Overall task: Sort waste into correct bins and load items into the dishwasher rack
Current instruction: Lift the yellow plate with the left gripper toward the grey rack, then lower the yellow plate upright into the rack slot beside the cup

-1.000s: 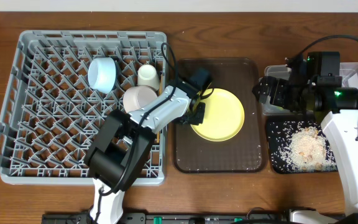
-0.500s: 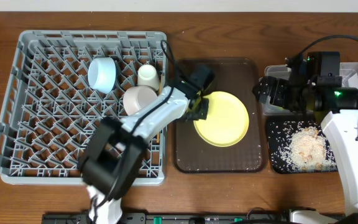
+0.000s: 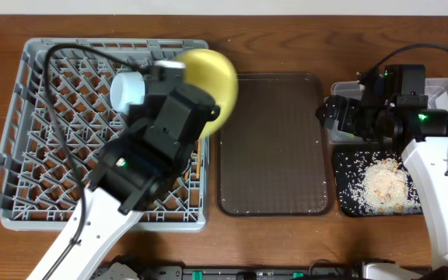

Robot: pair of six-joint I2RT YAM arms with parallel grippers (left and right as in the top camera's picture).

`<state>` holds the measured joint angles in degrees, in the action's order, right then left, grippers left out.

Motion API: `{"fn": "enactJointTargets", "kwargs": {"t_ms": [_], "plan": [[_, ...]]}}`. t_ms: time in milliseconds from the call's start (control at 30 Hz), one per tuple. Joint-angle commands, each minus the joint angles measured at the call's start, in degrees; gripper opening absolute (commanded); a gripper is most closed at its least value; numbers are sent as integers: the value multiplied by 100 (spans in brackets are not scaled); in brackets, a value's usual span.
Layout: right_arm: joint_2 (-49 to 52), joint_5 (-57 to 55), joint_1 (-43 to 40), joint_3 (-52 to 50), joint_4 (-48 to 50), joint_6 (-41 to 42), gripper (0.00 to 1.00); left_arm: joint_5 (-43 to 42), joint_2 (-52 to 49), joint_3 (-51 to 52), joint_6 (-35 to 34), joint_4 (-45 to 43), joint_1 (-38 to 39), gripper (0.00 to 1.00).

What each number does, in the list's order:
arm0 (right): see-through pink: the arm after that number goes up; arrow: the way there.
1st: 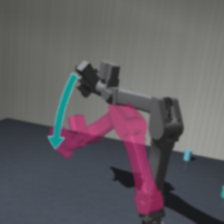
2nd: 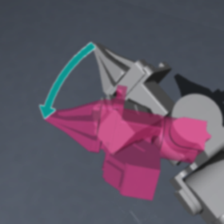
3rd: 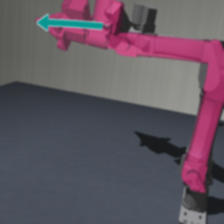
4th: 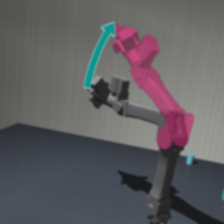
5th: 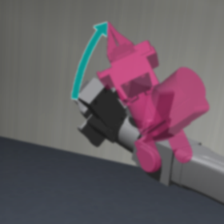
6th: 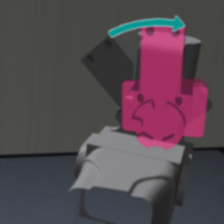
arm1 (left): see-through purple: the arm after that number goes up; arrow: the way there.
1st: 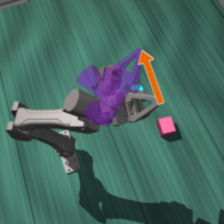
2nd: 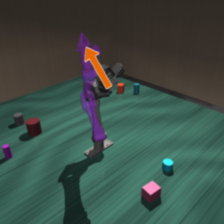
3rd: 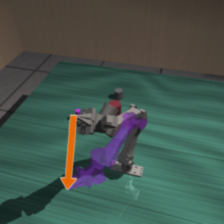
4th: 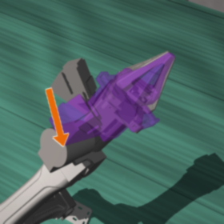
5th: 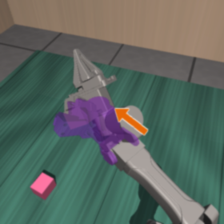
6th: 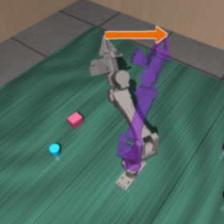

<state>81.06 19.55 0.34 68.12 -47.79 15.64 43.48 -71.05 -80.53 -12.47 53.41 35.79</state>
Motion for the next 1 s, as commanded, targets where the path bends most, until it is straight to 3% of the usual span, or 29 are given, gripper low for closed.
{"fn": "enactJointTargets", "kwargs": {"t_ms": [0, 167, 467, 967], "plan": [[-4, 20, 48, 11, 0, -70, 99, 2186, -50, -26, 236, 229, -13, 6], [-4, 20, 48, 11, 0, -70, 99, 2326, -297, 127, 238, 267, -275, 6], [-4, 20, 48, 11, 0, -70, 99, 2243, -1281, 319, 236, 269, -1453, 6], [-4, 20, 48, 11, 0, -70, 99, 1034, -1705, 330, 170, 273, -1187, 6]]}}
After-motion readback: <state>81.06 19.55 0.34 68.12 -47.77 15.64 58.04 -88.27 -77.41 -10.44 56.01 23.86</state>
